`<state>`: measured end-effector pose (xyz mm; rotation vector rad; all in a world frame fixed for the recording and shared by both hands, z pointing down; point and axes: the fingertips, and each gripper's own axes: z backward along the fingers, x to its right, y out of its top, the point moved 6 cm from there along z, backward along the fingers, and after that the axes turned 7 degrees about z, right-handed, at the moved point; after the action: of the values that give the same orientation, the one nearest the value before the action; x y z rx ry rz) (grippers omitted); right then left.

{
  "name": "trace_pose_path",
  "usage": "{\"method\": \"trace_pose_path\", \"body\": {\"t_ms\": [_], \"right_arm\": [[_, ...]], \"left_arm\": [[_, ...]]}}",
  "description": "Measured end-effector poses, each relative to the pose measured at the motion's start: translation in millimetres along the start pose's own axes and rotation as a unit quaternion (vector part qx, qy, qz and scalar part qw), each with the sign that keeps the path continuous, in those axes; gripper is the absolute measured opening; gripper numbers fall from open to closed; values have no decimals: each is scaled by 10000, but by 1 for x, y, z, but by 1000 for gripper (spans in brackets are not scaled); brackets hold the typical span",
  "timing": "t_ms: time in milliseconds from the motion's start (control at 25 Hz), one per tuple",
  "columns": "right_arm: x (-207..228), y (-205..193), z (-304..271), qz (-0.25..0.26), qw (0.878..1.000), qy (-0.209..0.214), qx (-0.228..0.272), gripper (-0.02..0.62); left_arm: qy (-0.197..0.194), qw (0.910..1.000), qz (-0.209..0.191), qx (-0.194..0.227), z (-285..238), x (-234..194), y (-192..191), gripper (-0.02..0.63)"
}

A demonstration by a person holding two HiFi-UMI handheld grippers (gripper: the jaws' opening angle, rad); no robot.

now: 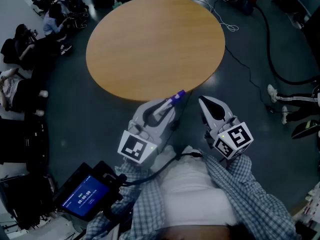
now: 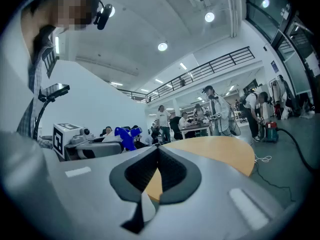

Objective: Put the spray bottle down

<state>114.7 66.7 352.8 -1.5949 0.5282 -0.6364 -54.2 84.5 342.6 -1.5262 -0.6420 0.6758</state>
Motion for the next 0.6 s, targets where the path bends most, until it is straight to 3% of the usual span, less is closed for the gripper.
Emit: {"method": "trace_pose_path", "body": {"t_ms": [600], "right_arm": [[4,-1,-1,-76,10000,41,-3,2]], "left_arm": [[106,9999,-24,-53,1,-1,2,84]]}}
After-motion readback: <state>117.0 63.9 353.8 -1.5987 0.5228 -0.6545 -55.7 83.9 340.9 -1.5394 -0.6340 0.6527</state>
